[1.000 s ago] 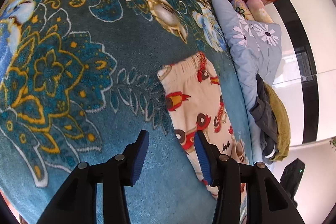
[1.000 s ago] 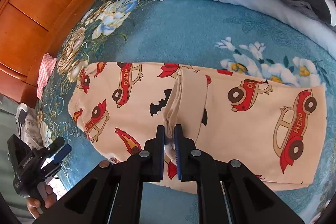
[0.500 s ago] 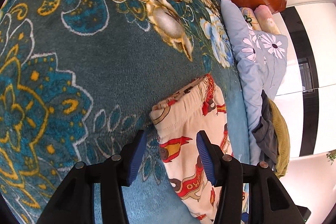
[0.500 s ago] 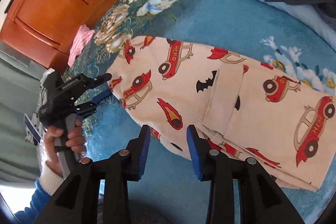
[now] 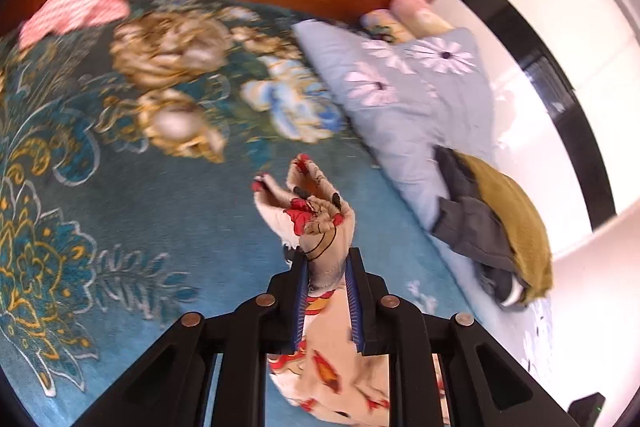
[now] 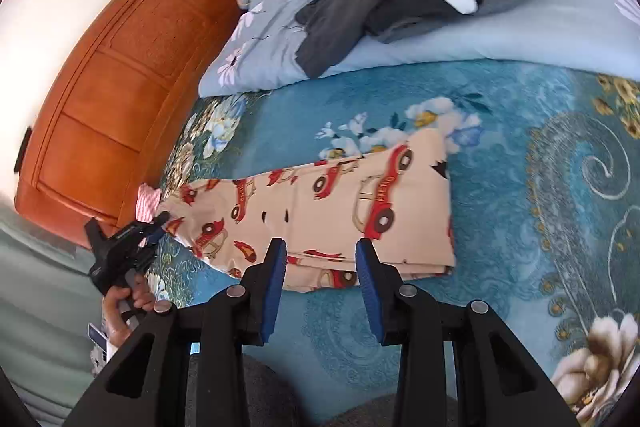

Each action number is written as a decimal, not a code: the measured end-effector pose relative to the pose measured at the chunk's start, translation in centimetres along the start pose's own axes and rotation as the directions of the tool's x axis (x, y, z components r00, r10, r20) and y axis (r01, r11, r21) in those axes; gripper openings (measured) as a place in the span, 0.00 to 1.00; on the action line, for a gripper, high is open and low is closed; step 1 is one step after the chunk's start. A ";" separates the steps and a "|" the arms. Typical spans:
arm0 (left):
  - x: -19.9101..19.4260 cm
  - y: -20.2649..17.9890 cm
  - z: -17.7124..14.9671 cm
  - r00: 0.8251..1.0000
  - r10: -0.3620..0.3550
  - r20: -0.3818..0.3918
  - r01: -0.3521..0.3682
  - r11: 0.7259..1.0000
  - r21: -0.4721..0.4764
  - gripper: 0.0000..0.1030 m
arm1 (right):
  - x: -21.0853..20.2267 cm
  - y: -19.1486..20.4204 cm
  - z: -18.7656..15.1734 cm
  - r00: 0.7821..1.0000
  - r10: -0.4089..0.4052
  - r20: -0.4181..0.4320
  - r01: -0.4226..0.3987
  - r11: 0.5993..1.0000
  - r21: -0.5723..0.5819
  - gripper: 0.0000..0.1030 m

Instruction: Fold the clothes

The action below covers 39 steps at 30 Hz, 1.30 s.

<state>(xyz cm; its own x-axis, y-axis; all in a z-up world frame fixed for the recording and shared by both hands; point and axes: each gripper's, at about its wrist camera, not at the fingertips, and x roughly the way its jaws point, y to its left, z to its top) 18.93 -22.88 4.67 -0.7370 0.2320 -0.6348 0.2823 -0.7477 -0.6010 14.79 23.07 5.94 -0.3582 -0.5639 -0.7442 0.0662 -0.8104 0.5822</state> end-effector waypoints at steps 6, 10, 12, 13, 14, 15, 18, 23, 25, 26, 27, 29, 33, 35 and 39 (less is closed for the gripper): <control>2.1 -12.0 -5.4 0.979 -0.143 -0.144 0.167 0.972 0.165 0.18 | -1.5 -4.5 -1.3 0.998 0.043 0.042 -0.049 0.984 0.169 0.36; 8.3 -15.4 -11.1 0.940 -0.095 -0.327 0.162 0.970 0.183 0.18 | -1.9 -6.4 -2.2 0.998 0.042 0.042 -0.050 0.975 0.216 0.36; 11.1 -16.1 -13.7 0.919 -0.044 -0.393 0.135 0.969 0.209 0.18 | -2.2 -7.2 -2.5 0.999 0.027 0.042 -0.036 0.972 0.233 0.36; 12.2 -16.3 -14.8 0.907 -0.026 -0.421 0.131 0.966 0.223 0.18 | -2.4 -7.7 -2.6 0.999 0.019 0.044 -0.029 0.970 0.241 0.36; 12.9 -16.5 -15.7 0.895 -0.013 -0.446 0.132 0.962 0.237 0.19 | -2.7 -8.0 -2.7 0.999 0.012 0.046 -0.024 0.969 0.247 0.36; 13.7 -16.6 -16.6 0.883 0.001 -0.470 0.133 0.959 0.252 0.19 | -2.9 -8.3 -2.7 0.999 0.004 0.047 -0.016 0.968 0.249 0.36; 14.9 -16.5 -18.0 0.862 0.026 -0.507 0.141 0.947 0.289 0.23 | -3.1 -8.9 -2.6 0.999 -0.024 0.041 0.013 0.969 0.248 0.36; 15.5 -15.9 -18.8 0.779 -0.087 -0.621 0.234 0.959 0.159 0.53 | -1.2 -8.0 -1.7 1.000 -0.022 0.012 0.019 0.975 0.223 0.36; 14.5 -16.0 -18.0 0.771 -0.149 -0.620 0.292 0.947 0.136 0.54 | 0.0 -7.2 -1.2 1.000 -0.020 -0.008 0.021 0.980 0.199 0.36; 13.8 -15.9 -17.3 0.771 -0.193 -0.607 0.320 0.941 0.107 0.54 | 0.5 -6.8 -0.9 1.000 -0.020 -0.018 0.023 0.982 0.188 0.36; 13.1 -15.1 -16.1 0.788 -0.240 -0.568 0.328 0.943 0.057 0.54 | 1.0 -6.4 -0.6 0.999 -0.023 -0.027 0.027 0.983 0.179 0.36; 11.9 -12.7 -13.4 0.841 -0.295 -0.453 0.303 0.951 -0.059 0.54 | 2.1 -5.9 -0.1 0.999 -0.022 -0.043 0.029 0.985 0.169 0.38; 10.6 -5.4 -10.1 0.953 -0.130 -0.274 0.061 0.968 -0.245 0.55 | 4.8 -5.0 0.8 0.996 -0.028 -0.084 0.040 0.988 0.146 0.41; 10.7 -2.3 -10.0 0.958 -0.029 -0.285 -0.068 0.943 -0.326 0.55 | 6.6 -4.8 1.1 0.992 -0.051 -0.113 0.067 0.988 0.142 0.46; 11.5 0.1 -11.0 0.947 -0.041 -0.320 -0.114 0.887 -0.448 0.55 | 9.4 -4.7 1.9 0.985 -0.115 -0.132 0.134 0.980 0.145 0.53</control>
<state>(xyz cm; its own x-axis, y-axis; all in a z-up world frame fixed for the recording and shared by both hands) 17.19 -13.44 -8.04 -0.5125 0.4490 -0.7319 0.6092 -0.4106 -0.6785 9.34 21.89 -3.15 -0.2377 -0.4831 -0.8427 -0.1178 -0.8468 0.5187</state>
